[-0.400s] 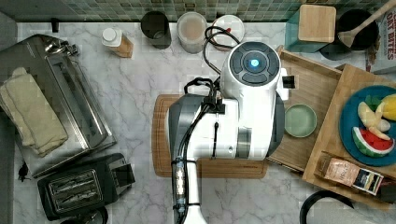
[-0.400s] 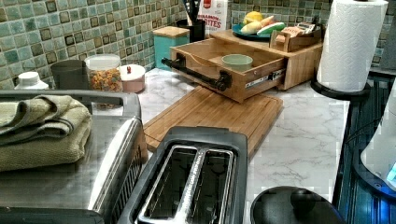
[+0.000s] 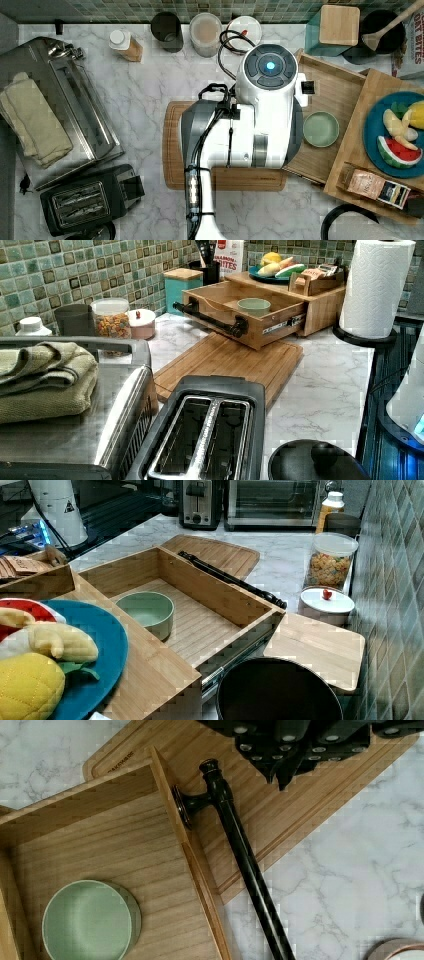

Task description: Close the drawer.

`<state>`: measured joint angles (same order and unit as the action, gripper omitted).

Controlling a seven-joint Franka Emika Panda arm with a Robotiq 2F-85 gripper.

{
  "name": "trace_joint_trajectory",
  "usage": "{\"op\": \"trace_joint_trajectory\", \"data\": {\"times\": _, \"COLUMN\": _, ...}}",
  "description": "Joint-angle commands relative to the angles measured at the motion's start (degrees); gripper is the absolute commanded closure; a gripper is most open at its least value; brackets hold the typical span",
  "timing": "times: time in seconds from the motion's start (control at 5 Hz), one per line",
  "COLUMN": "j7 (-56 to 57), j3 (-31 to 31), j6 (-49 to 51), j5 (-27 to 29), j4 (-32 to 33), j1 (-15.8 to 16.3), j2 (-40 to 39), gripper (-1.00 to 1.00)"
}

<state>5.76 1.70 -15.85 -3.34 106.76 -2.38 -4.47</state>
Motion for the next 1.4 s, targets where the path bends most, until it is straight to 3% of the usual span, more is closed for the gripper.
{"op": "trace_joint_trajectory", "data": {"times": 0.2, "j7": 7.4, "j3": 0.2, "j6": -3.1, "j5": 2.0, "j4": -6.2, "j1": -1.0, "j2": -7.8, "gripper": 1.00}}
{"op": "trace_joint_trajectory", "data": {"times": 0.4, "j7": 6.4, "j3": -0.1, "j6": -4.2, "j5": 2.1, "j4": -9.7, "j1": -0.5, "j2": -11.3, "gripper": 1.00}}
{"op": "trace_joint_trajectory", "data": {"times": 0.6, "j7": 2.3, "j3": -0.5, "j6": -11.0, "j5": -2.1, "j4": -6.1, "j1": 1.4, "j2": -10.3, "gripper": 1.00}}
{"op": "trace_joint_trajectory", "data": {"times": 0.8, "j7": 1.2, "j3": -0.7, "j6": -11.2, "j5": -0.1, "j4": -9.5, "j1": 1.7, "j2": -13.2, "gripper": 1.00}}
{"op": "trace_joint_trajectory", "data": {"times": 1.2, "j7": -2.7, "j3": 0.3, "j6": -21.0, "j5": -4.4, "j4": -7.5, "j1": 3.1, "j2": -16.7, "gripper": 1.00}}
{"op": "trace_joint_trajectory", "data": {"times": 1.4, "j7": -0.2, "j3": 0.2, "j6": -19.3, "j5": -4.7, "j4": -11.2, "j1": 2.6, "j2": -21.0, "gripper": 1.00}}
